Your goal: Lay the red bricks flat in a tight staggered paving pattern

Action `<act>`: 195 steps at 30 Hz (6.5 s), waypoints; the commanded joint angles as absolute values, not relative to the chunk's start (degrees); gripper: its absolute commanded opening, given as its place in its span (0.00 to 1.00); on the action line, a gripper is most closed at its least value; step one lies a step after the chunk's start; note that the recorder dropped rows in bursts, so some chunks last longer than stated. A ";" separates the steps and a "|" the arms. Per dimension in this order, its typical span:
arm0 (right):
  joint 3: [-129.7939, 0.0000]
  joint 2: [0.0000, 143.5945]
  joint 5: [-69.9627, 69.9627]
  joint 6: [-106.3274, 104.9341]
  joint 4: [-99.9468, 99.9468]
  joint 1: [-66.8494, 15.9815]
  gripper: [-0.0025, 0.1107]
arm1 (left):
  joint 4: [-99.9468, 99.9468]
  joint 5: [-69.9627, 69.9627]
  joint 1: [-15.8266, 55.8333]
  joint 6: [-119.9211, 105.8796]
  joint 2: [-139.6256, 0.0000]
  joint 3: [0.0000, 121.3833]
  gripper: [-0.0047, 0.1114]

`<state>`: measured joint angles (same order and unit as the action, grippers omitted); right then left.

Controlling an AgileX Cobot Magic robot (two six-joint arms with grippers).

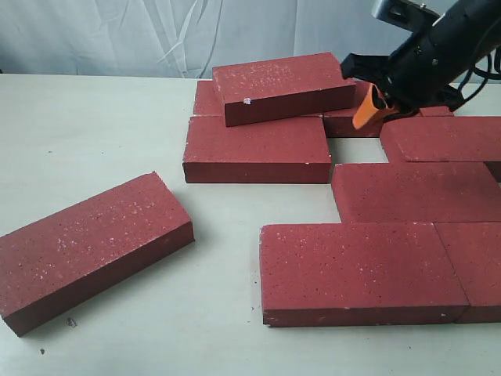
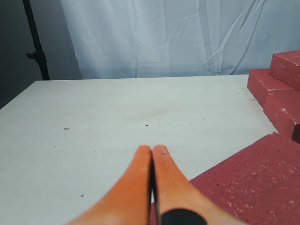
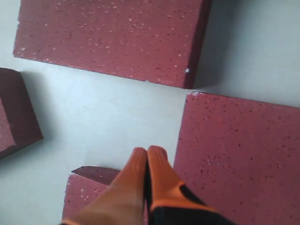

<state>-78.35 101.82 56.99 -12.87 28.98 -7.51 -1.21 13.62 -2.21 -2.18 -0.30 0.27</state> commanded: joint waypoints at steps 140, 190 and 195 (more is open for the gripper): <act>-76.65 106.60 43.94 -16.46 26.02 -11.48 0.02 | -32.14 36.05 20.65 -6.63 -128.88 90.33 0.04; -76.65 106.60 27.76 -14.31 23.57 -11.48 0.02 | -62.36 33.20 26.33 -29.35 -135.63 94.25 0.04; -76.65 106.60 27.68 -14.31 23.57 -11.48 0.02 | -63.88 32.56 26.23 -31.73 -135.67 94.25 0.04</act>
<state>-76.64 106.53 28.13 -14.37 24.04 -11.53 -58.22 32.12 24.37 -31.09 -135.19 93.45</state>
